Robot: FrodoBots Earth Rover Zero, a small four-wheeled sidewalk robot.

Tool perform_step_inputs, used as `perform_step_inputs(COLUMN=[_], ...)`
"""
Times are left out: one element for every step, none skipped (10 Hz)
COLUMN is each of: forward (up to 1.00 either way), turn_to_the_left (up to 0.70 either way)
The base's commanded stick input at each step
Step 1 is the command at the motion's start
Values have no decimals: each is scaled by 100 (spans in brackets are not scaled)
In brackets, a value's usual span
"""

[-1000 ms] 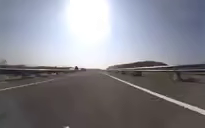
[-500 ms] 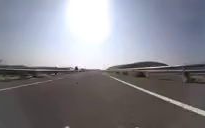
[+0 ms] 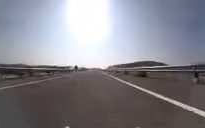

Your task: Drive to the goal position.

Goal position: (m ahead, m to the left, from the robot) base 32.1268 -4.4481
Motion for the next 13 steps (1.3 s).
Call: perform_step_inputs(forward=[100,100,100,100,100,100,100,100,100,100,100,100,100], turn_to_the_left=[3,3,3,7,14,21,12,4,2,2,2,2,2])
